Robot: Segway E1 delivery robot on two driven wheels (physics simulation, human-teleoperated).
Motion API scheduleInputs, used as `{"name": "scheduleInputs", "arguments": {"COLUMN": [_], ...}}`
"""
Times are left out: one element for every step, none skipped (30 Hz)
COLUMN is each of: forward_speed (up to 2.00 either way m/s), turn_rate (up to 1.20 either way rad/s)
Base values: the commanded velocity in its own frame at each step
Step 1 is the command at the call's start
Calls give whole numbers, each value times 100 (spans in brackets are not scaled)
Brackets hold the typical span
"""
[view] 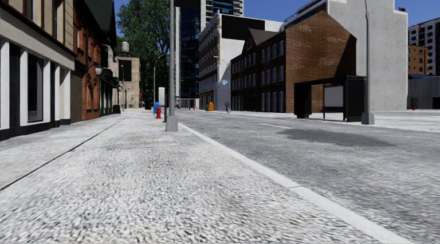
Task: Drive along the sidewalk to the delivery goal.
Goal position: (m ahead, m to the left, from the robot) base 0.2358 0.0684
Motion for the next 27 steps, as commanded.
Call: {"name": "scheduleInputs", "arguments": {"forward_speed": [101,101,75,0,0,0,0,0,0,0,0,0,0,0,0,0,0,0,0,0,0,0,0,0,0,0,0], "turn_rate": [0,0,0,0,0,0,0,0,0,0,0,0,0,0,0,0,0,0,0,0,0,0,0,0,0,0,0]}}
